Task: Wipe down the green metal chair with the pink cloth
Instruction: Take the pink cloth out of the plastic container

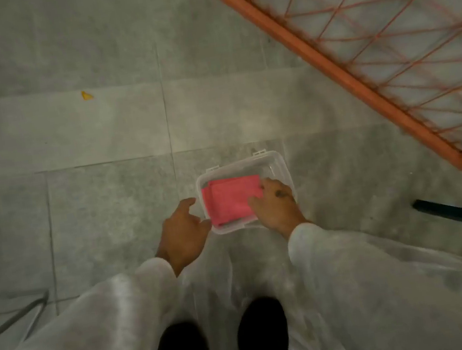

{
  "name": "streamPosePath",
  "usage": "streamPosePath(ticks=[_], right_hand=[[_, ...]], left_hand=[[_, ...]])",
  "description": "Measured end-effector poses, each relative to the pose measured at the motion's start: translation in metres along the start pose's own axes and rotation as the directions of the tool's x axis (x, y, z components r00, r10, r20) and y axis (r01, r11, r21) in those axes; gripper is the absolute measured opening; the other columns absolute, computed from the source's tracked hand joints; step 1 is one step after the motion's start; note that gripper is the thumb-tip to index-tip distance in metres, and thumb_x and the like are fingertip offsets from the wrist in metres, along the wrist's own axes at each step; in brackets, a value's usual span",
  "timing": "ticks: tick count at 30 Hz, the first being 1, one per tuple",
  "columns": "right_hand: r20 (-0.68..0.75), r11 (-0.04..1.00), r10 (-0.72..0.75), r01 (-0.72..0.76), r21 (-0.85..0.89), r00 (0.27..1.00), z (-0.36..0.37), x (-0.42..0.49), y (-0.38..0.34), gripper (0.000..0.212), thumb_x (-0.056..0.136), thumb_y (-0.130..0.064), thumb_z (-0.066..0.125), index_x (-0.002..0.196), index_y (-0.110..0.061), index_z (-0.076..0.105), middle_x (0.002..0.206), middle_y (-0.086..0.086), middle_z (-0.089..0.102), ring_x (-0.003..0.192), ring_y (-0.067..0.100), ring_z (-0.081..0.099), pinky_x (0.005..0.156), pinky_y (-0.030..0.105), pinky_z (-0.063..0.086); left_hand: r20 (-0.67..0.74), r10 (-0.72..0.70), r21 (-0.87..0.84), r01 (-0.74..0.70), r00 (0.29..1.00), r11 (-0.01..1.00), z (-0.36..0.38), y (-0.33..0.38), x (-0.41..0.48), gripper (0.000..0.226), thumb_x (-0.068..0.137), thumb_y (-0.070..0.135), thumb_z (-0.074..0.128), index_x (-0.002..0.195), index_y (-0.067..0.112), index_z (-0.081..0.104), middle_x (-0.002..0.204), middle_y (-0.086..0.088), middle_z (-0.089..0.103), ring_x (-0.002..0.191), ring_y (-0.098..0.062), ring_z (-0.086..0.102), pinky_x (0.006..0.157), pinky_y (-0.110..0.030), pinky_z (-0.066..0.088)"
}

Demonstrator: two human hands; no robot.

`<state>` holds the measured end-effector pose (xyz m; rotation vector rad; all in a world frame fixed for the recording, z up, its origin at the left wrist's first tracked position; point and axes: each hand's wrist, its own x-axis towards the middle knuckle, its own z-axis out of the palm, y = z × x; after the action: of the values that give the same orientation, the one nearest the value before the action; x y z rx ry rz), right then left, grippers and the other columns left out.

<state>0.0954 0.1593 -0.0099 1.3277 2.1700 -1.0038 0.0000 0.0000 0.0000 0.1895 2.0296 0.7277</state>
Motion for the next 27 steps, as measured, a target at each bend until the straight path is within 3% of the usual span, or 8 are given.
streamPosePath(ticks=[3,8,15,18,20,23,25,27], right_hand=[[-0.016,0.996,0.086,-0.086,-0.024,0.996,0.018,0.036,0.0,0.044,0.095,-0.021,0.053,0.133,0.001,0.046,0.134,0.02,0.049,0.122,0.035,0.05,0.099,0.036,0.041],[0.044,0.972,0.22,-0.216,-0.088,0.974,0.041,0.067,0.01,0.045,0.096,-0.014,0.051,0.136,0.003,0.039,0.139,0.023,0.046,0.127,0.037,0.048,0.106,0.041,0.04],[-0.034,0.961,0.277,-0.277,-0.011,0.96,0.058,0.075,0.016,0.035,0.091,-0.013,0.056,0.121,0.004,0.055,0.123,0.022,0.062,0.115,0.038,0.059,0.099,0.041,0.049],[-0.043,0.975,0.202,-0.196,0.105,0.978,0.047,0.063,0.012,0.023,0.089,-0.012,0.057,0.102,0.002,0.068,0.1,0.016,0.071,0.092,0.031,0.066,0.08,0.034,0.053],[-0.072,0.981,0.118,-0.105,0.162,0.99,0.034,0.045,0.006,0.016,0.089,-0.009,0.057,0.094,-0.001,0.069,0.085,0.01,0.067,0.078,0.023,0.061,0.068,0.027,0.045],[-0.13,0.974,-0.018,0.047,0.22,0.991,0.011,0.01,-0.003,0.008,0.089,-0.009,0.058,0.09,-0.004,0.064,0.08,0.003,0.061,0.071,0.016,0.054,0.059,0.022,0.04],[-0.162,0.954,-0.068,0.112,0.278,0.984,-0.007,-0.016,-0.01,0.005,0.089,-0.011,0.062,0.091,-0.007,0.065,0.081,0.0,0.063,0.067,0.01,0.053,0.055,0.009,0.039],[-0.194,0.928,-0.067,0.132,0.349,0.979,-0.027,-0.045,-0.016,0.005,0.088,-0.012,0.065,0.093,-0.01,0.067,0.083,0.0,0.066,0.067,0.007,0.055,0.056,0.005,0.04]], left_hand=[[-0.038,0.001,-0.07,-0.004,0.999,0.998,0.011,-0.01,0.028,0.054,0.09,0.014,0.064,0.14,0.012,0.044,0.078,-0.005,0.07,0.076,-0.021,0.071,0.08,-0.045,0.059],[-0.003,-0.039,-0.101,0.039,0.999,0.994,0.018,-0.023,0.043,0.044,0.091,0.008,0.062,0.132,0.012,0.049,0.078,-0.006,0.069,0.073,-0.024,0.072,0.068,-0.041,0.062],[0.018,-0.044,-0.105,0.046,0.999,0.993,0.019,-0.026,0.044,0.043,0.09,0.007,0.063,0.131,0.013,0.051,0.079,-0.003,0.067,0.072,-0.018,0.071,0.059,-0.032,0.062],[0.007,-0.048,-0.057,0.048,0.999,0.997,0.017,-0.024,0.035,0.049,0.09,0.01,0.063,0.136,0.012,0.048,0.08,-0.001,0.067,0.075,-0.014,0.068,0.065,-0.031,0.06],[-0.051,0.015,0.077,-0.011,0.999,0.997,0.013,-0.019,0.023,0.058,0.088,0.017,0.067,0.14,0.013,0.042,0.094,-0.002,0.066,0.086,-0.014,0.065,0.077,-0.024,0.053],[-0.107,0.14,0.226,-0.113,0.984,0.968,0.003,-0.004,0.0,0.064,0.085,0.02,0.069,0.142,0.019,0.04,0.129,-0.011,0.054,0.12,-0.027,0.052,0.1,-0.038,0.045],[-0.091,0.233,0.25,-0.204,0.968,0.946,-0.006,0.012,-0.019,0.063,0.085,0.02,0.069,0.142,0.022,0.041,0.132,-0.009,0.053,0.124,-0.026,0.05,0.103,-0.04,0.043],[-0.076,0.29,0.232,-0.266,0.954,0.936,-0.017,0.032,-0.04,0.066,0.085,0.018,0.069,0.144,0.025,0.038,0.131,-0.006,0.054,0.125,-0.022,0.049,0.104,-0.037,0.042]])
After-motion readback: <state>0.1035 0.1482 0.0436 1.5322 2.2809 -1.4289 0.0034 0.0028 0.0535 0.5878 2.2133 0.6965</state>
